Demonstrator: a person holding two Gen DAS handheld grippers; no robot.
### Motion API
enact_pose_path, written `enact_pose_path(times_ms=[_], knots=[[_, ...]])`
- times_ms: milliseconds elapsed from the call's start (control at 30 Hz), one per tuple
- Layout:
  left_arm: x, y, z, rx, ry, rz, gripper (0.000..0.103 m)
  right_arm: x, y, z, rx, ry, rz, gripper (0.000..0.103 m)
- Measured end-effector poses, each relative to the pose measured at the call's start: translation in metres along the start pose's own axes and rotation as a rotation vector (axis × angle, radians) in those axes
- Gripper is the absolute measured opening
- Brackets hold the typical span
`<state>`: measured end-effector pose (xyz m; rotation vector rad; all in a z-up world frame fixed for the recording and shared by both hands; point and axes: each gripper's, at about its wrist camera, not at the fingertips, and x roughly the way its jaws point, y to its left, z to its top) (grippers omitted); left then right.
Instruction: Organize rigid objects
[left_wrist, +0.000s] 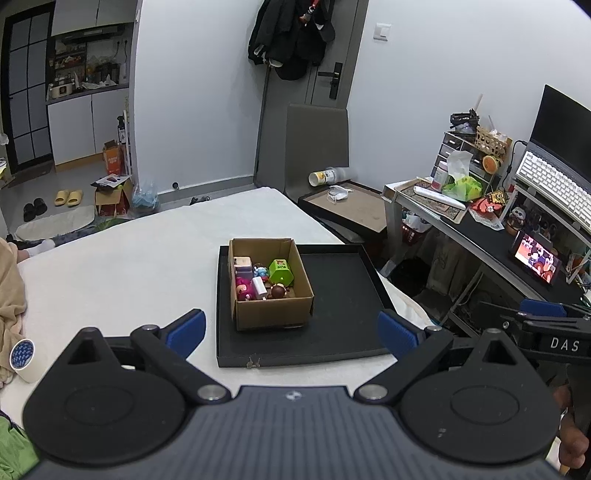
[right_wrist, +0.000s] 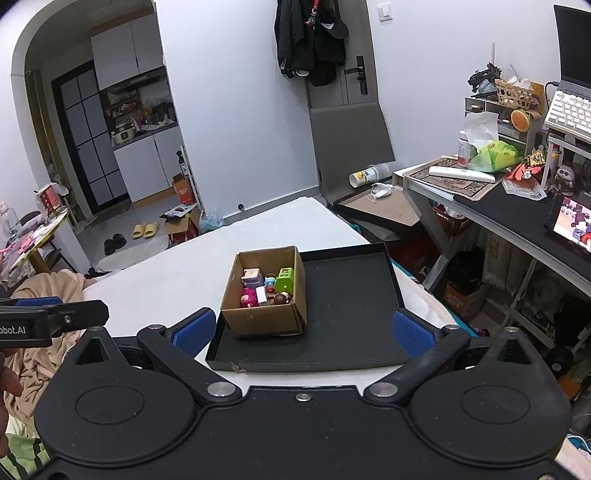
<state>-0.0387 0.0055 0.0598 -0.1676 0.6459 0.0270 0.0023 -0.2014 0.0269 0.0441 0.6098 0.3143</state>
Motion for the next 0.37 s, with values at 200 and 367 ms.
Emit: enact_pose_path(times_ms=[200, 367], knots=[[-0.0003, -0.0001, -0.0007, 0.000, -0.003, 0.005, 0.099, -0.0002, 0.0001, -0.0004, 0.003, 0.001, -0.001, 0.103], [0.0036, 0.0003, -0.0009, 0.000, 0.005, -0.006, 0.099, 0.0012, -0.0015, -0.0005, 0.009, 0.008, 0.003, 0.103]])
